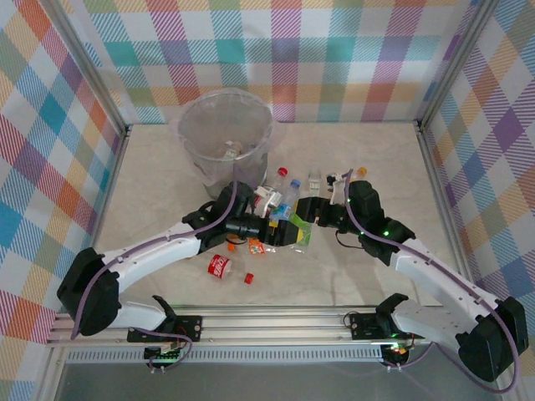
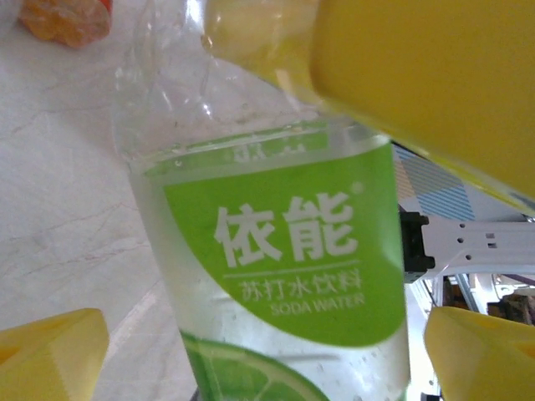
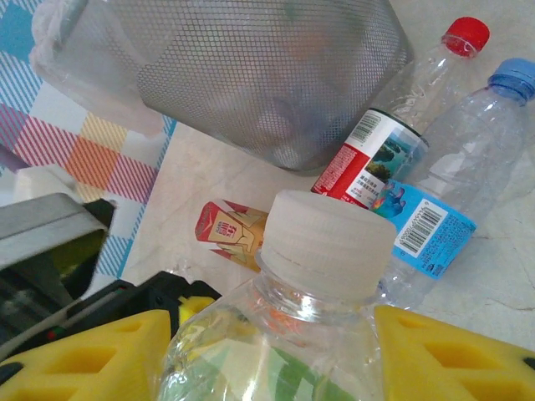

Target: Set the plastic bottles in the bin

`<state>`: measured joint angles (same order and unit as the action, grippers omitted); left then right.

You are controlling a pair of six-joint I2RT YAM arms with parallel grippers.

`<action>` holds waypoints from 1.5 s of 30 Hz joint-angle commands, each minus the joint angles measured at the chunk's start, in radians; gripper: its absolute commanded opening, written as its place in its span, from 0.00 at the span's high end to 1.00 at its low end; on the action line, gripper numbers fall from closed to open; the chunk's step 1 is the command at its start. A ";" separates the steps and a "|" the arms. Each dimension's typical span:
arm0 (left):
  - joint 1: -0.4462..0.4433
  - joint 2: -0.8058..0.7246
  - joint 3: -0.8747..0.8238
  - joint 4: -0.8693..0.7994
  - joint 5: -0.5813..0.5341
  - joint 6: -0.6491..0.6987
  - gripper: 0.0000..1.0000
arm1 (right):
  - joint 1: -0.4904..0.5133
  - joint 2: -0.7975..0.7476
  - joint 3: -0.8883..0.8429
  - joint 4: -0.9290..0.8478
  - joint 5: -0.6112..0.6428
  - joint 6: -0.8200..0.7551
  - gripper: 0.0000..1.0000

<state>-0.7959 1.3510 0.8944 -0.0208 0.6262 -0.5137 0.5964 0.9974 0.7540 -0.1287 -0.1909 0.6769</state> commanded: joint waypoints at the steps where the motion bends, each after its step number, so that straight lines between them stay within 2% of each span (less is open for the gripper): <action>1: -0.023 0.015 0.034 0.056 0.006 -0.035 0.11 | -0.004 -0.024 0.030 0.028 -0.027 0.014 0.41; 7: -0.033 -0.002 0.046 0.056 0.006 -0.070 0.26 | -0.004 -0.040 0.021 0.021 -0.021 0.007 0.41; 18: -0.037 -0.014 0.063 0.052 0.014 -0.091 0.46 | -0.004 -0.061 0.021 0.005 -0.015 -0.015 0.40; 21: -0.037 -0.024 0.068 0.053 0.010 -0.099 0.47 | -0.004 -0.077 0.024 -0.004 -0.014 -0.028 0.36; 26: -0.037 -0.049 0.098 -0.026 -0.031 -0.067 0.46 | -0.004 -0.129 0.033 -0.025 -0.020 -0.067 0.13; 31: -0.032 -0.061 0.146 -0.137 -0.073 -0.018 0.45 | -0.004 -0.220 0.036 -0.078 0.031 -0.116 0.01; 37: -0.010 -0.070 0.247 -0.331 -0.130 0.062 0.45 | -0.004 -0.335 0.041 -0.131 0.004 -0.198 0.00; 45: 0.029 -0.034 0.471 -0.581 -0.231 0.189 0.45 | -0.004 -0.417 0.078 -0.203 -0.003 -0.267 0.00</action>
<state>-0.7906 1.3182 1.2850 -0.4828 0.4423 -0.4061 0.5957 0.5953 0.7944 -0.2947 -0.1825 0.4637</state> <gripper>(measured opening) 0.555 0.996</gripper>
